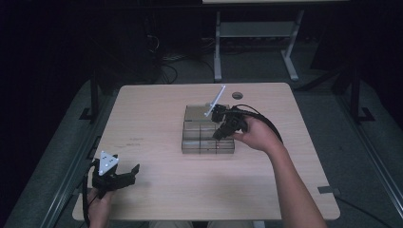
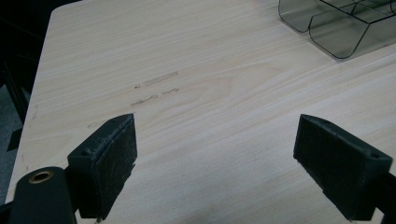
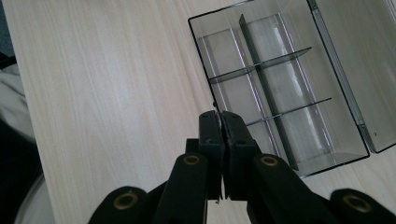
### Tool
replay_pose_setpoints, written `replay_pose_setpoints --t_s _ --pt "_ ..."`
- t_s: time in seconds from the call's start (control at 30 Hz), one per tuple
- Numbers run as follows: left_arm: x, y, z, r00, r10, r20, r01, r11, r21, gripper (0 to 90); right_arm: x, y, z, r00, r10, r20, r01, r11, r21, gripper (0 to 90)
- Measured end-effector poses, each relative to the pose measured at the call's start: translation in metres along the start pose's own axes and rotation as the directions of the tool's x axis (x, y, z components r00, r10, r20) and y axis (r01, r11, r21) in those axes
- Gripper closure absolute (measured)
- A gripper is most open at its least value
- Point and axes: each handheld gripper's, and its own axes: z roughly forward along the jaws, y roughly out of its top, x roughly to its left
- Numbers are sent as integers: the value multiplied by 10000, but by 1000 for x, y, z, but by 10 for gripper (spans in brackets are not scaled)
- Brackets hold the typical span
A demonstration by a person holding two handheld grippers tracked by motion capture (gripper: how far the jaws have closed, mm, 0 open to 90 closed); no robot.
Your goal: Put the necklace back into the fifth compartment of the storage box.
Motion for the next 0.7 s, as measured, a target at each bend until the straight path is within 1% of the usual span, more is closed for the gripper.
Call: replay_pose_setpoints --t_s 0.07,0.13,0.23,0.4,0.43,0.53,0.7 --pt "0 0 0 10000 6 -3 -6 10000 -4 130 -1 2 1 10000 18 0 -18 10000 31 874" --pt "0 0 1 9999 140 -5 -140 9998 112 130 -2 4 2 10000 21 -5 -21 10000 25 874" --pt "0 0 1 9999 123 -19 -123 9999 111 130 -5 7 4 10000 79 -2 -79 10000 14 873" --pt "1 0 2 10000 57 -19 -57 9999 97 130 -7 12 6 10000 35 49 -34 10000 -21 874" --pt "0 0 2 10000 51 -24 -50 10000 70 130 -8 13 6 10000 33 12 -32 9999 -109 873" --pt "0 0 2 10000 44 -19 -44 10000 69 130 -9 14 8 10000 60 -15 -61 9999 -115 873" --pt "0 0 2 10000 90 9 -90 9999 72 130 -13 16 15 9999 142 11 -142 9999 21 874"
